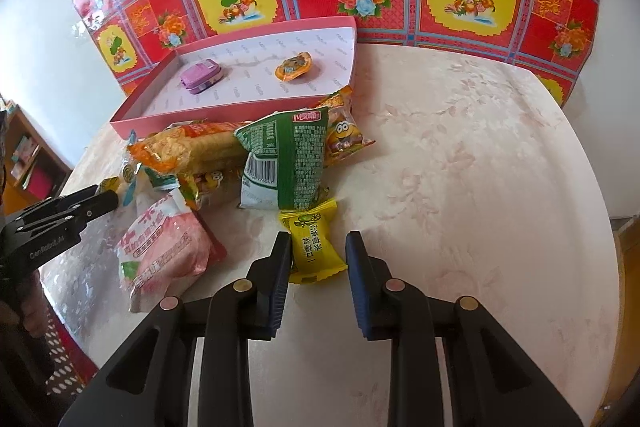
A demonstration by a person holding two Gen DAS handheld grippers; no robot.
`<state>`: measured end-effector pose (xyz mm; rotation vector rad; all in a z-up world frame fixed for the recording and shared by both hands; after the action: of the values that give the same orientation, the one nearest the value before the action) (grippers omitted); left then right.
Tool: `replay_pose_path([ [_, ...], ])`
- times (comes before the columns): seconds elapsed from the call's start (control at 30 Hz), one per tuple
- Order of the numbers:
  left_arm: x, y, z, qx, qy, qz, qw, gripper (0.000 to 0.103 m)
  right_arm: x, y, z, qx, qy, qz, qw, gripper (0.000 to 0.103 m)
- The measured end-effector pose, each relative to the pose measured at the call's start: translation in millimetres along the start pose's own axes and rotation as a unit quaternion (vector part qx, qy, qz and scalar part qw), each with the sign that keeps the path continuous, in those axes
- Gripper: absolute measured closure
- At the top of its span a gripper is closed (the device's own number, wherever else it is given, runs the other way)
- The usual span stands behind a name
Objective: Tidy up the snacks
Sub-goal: 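Grasp the yellow candy packet with the left tool while the right tool grasps another yellow packet, then lift both yellow packets and carry them into the pink tray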
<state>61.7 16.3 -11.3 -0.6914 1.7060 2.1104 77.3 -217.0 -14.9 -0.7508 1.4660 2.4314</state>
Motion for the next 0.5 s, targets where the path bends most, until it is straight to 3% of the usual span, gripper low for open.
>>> replay_pose_path([
  [0.5, -9.5, 27.3, 2.7, 0.005, 0.003, -0.033, 0.9994, 0.068, -10.8, 34.8, 8.0, 0.001, 0.006, -0.043, 0.999, 0.075],
])
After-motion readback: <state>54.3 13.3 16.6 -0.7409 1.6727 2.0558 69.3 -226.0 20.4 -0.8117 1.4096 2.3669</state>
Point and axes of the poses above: each gripper's, at about its wrist camera, not at the fingertips, and y roughly against the way its jaws point, z to its left, x to its underside, the point moved 4 cm from there along -y, roughly the way its jaws point, and after that the axes turned 15 degrees about -x, right-handed, at the moved point
